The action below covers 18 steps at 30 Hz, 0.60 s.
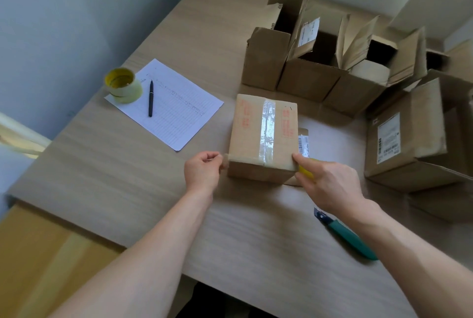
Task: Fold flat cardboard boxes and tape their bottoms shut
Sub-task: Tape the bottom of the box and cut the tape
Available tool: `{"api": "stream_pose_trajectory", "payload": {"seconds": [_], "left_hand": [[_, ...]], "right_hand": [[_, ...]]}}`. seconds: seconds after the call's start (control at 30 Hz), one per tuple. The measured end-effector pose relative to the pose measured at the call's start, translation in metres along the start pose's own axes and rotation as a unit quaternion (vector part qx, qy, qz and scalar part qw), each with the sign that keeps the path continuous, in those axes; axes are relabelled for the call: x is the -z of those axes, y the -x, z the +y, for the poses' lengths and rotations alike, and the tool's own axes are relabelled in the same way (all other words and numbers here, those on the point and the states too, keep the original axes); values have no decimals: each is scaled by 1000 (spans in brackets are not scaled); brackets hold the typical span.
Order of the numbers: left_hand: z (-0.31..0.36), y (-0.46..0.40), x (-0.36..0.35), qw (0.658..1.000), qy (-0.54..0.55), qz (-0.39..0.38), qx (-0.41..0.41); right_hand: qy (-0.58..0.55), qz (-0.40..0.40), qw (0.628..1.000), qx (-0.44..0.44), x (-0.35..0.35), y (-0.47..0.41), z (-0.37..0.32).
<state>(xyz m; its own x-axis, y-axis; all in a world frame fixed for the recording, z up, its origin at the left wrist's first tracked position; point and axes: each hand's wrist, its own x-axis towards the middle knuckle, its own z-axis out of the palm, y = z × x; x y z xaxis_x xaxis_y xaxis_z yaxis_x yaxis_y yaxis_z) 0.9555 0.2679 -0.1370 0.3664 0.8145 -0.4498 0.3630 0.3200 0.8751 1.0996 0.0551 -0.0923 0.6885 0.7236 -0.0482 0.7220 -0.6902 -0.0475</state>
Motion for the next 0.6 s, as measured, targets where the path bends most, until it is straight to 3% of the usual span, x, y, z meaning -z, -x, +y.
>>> {"api": "stream_pose_trajectory", "payload": {"seconds": [0.07, 0.13, 0.2, 0.23, 0.27, 0.47, 0.53, 0.6], "left_hand": [[5, -5, 5, 985, -164, 44, -44], [10, -4, 5, 916, -294, 58, -266], [14, -3, -4, 805, -370, -84, -456], [15, -5, -10, 759, -407, -164, -481], [14, -10, -13, 734, -430, -221, -477], [15, -47, -16, 704, -409, -269, -515], [15, -51, -17, 730, -381, -281, -493], [12, -47, -22, 790, -316, -266, -453]], "right_hand": [[-14, -9, 1000, 11, 0, -2, 1], [-35, -15, 999, 18, 1, -3, 3], [-61, -7, 998, 31, 1, -4, 6], [-71, -3, 997, 36, 1, -5, 8], [-74, -2, 996, 44, 1, -6, 8], [-131, 13, 990, 43, -8, -7, 10], [-168, 20, 985, 23, -12, -7, 10], [-194, 14, 981, -9, -15, -7, 10]]}}
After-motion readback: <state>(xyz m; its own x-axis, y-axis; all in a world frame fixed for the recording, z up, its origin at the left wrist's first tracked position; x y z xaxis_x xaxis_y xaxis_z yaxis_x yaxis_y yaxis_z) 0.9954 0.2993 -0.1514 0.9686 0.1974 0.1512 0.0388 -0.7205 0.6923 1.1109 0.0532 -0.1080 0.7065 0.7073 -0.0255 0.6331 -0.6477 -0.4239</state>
